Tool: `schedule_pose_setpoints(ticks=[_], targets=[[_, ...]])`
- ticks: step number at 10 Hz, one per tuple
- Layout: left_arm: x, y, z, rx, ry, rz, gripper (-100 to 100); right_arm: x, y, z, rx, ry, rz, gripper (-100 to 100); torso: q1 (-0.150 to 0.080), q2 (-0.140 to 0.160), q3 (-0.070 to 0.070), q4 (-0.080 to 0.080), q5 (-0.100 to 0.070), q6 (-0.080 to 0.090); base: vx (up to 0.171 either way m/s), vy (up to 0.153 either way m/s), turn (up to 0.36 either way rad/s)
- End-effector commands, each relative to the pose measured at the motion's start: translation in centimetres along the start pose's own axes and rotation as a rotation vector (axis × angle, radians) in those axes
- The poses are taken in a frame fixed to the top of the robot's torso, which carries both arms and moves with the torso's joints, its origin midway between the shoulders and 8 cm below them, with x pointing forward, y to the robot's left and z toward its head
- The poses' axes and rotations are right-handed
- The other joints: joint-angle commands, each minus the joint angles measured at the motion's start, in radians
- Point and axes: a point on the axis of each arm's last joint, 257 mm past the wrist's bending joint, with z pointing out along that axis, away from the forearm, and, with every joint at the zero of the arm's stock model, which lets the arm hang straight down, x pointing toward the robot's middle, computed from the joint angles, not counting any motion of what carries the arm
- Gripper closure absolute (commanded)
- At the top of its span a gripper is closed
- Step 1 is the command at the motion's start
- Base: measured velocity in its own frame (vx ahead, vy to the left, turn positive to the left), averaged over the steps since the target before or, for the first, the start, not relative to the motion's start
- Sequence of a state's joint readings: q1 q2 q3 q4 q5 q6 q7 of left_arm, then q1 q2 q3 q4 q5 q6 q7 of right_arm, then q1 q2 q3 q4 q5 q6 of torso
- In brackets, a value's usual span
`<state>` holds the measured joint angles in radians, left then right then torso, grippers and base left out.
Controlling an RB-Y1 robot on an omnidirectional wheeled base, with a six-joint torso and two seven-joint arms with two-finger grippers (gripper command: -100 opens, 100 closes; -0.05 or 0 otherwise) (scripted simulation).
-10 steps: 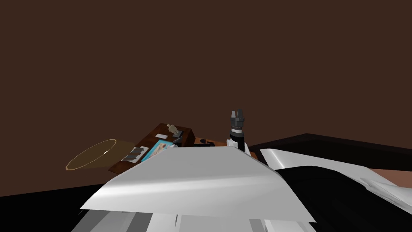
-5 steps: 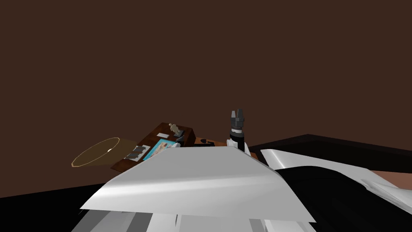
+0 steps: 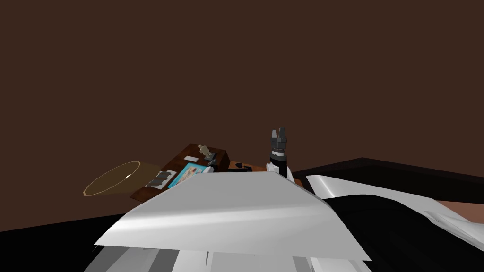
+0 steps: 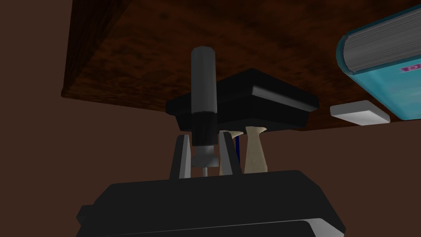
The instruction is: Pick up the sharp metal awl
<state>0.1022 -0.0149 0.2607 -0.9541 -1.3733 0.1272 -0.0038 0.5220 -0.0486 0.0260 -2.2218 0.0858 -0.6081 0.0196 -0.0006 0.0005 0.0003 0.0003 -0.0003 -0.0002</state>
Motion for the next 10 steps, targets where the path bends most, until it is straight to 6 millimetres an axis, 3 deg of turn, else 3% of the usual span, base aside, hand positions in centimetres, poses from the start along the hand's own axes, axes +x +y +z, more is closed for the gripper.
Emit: schedule_pose_setpoints(ticks=[1, 2, 3, 4, 7, 9, 10], targets=[[0.0, 0.0, 0.0, 0.0, 0.0, 0.0, 100, 0.0, 0.0, 0.0, 0.0, 0.0, 0.0, 0, 0.0, 0.0, 0.0, 0.0, 0.0, 0.0, 0.0, 0.0, 0.0], [0.0, 0.0, 0.0, 0.0, 0.0, 0.0, 100, 0.0, 0.0, 0.0, 0.0, 0.0, 0.0, 0, 0.0, 0.0, 0.0, 0.0, 0.0, 0.0, 0.0, 0.0, 0.0], [0.0, 0.0, 0.0, 0.0, 0.0, 0.0, 0, 0.0, 0.0, 0.0, 0.0, 0.0, 0.0, 0, 0.001, 0.0, 0.0, 0.0, 0.0, 0.0, 0.0, 0.0, 0.0], [-0.3, 0.9, 0.1, -0.005, -0.002, -0.005, 100, 0.0, 0.0, 0.0, 0.0, 0.0, 0.0, 0, 0.001, 0.0, 0.0, 0.0, 0.0, 0.0, -0.011, 0.02, 0.012], [-0.3, 6.0, -0.6, -0.037, -0.005, -0.031, 100, 0.0, 0.0, 0.0, 0.0, 0.0, 0.0, 0, 0.001, 0.001, 0.0, 0.0, 0.0, -0.001, 0.009, -0.03, -0.06], [-0.3, 6.0, -0.6, -0.037, -0.005, -0.031, 100, 0.0, 0.0, 0.0, 0.0, 0.0, 0.0, 0, -0.003, -0.001, 0.0, 0.0, 0.0, 0.0, 0.017, -0.043, -0.015], [-0.3, 9.1, -1.3, -0.054, -0.006, -0.045, 100, 0.0, 0.0, 0.0, 0.0, 0.0, 0.0, 0, -0.001, -0.001, 0.0, 0.0, 0.0, 0.0, 0.019, -0.064, -0.198]])
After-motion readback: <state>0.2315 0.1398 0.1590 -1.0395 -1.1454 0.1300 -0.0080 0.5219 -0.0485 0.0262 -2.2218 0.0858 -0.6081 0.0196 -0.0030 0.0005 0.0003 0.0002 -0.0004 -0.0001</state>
